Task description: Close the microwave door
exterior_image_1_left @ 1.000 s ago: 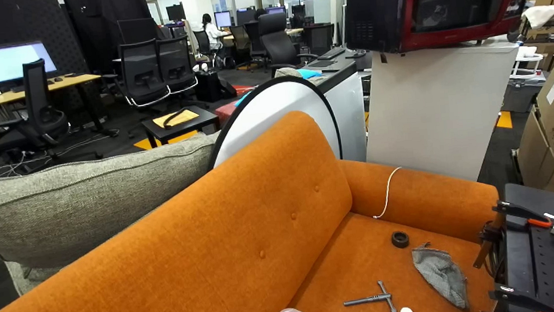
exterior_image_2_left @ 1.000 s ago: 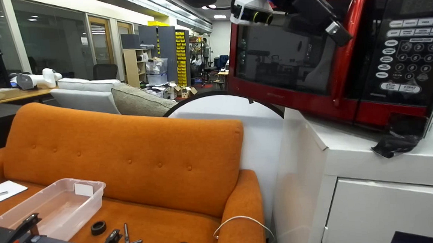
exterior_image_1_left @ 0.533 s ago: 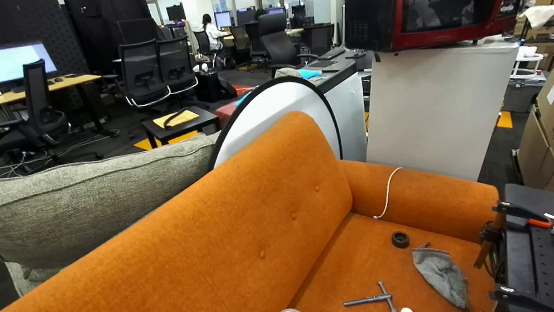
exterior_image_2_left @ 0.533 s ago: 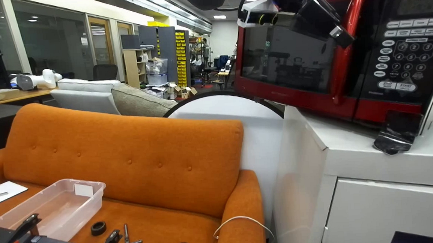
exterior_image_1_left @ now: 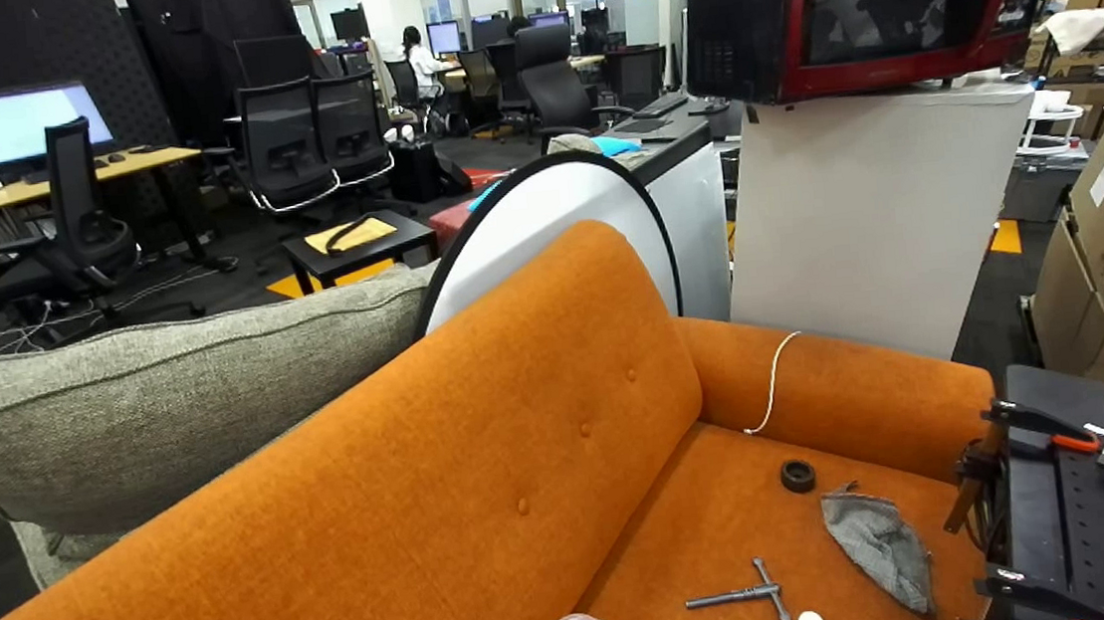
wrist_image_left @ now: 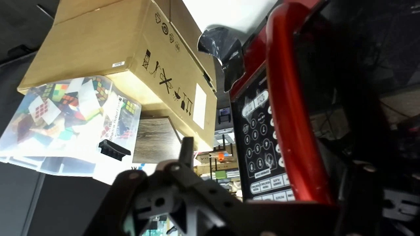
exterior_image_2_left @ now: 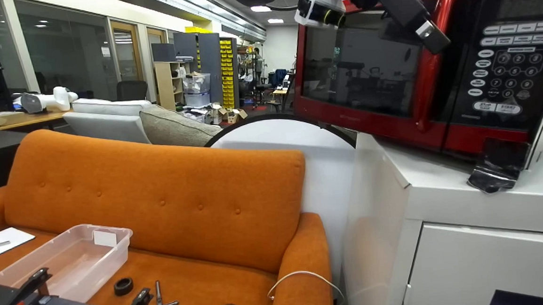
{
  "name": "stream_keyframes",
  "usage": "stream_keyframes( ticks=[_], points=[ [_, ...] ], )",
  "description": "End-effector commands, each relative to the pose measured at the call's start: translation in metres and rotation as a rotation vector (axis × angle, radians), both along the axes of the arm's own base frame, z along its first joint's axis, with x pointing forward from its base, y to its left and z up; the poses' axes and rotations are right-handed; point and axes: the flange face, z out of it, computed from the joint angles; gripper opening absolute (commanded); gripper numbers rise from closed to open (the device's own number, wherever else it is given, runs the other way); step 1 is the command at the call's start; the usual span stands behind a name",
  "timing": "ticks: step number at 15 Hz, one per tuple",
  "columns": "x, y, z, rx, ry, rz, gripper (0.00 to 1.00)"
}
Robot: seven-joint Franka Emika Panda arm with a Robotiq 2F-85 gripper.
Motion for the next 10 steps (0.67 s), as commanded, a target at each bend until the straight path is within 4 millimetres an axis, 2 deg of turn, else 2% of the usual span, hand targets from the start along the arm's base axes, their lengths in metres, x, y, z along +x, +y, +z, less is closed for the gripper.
stream_keyframes(
  ticks=[1, 6, 10],
  points=[
    [-0.032, 0.017, 0.010, 0.044, -0.005, 0.102, 1.00],
    [-0.050, 0.036, 0.018, 0.117, 0.005, 0.294, 1.00],
    [-0.081, 0.052, 0.031, 0.208, 0.025, 0.420, 1.00]
  ],
)
